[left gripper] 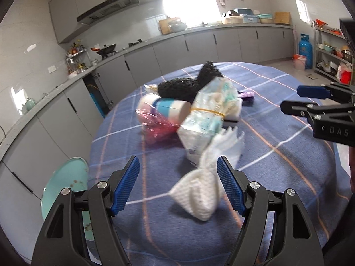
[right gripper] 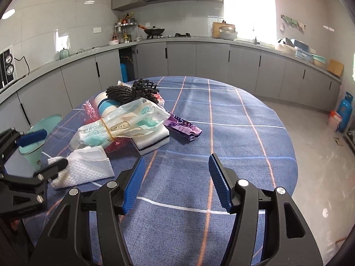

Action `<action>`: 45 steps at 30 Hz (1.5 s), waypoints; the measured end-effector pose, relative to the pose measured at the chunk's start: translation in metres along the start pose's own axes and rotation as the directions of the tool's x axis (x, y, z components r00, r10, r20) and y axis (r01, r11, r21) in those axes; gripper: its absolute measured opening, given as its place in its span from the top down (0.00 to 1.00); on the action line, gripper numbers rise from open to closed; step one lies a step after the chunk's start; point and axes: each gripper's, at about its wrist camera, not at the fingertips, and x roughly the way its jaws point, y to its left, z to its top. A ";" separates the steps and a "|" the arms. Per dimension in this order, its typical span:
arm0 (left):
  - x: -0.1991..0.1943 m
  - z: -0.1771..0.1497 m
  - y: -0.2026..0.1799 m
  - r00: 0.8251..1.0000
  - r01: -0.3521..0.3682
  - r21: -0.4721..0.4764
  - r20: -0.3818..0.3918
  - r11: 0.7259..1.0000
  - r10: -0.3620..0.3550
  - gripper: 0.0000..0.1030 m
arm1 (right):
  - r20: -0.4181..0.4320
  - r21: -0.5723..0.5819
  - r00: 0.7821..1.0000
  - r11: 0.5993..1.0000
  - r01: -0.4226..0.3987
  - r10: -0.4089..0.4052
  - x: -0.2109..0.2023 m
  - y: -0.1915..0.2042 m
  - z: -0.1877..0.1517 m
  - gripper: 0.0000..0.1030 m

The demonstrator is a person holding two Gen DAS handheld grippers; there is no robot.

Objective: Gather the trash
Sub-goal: 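Grasp the white wipe with the left tool and lift it, then grasp the black knitted mitt with the right tool while the left tool holds the wipe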

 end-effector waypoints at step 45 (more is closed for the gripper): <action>-0.003 0.030 0.088 0.990 -0.126 -0.124 0.053 0.984 0.133 0.93 | -0.014 -0.037 0.986 0.985 -0.169 0.169 0.091 0.037 0.095 0.38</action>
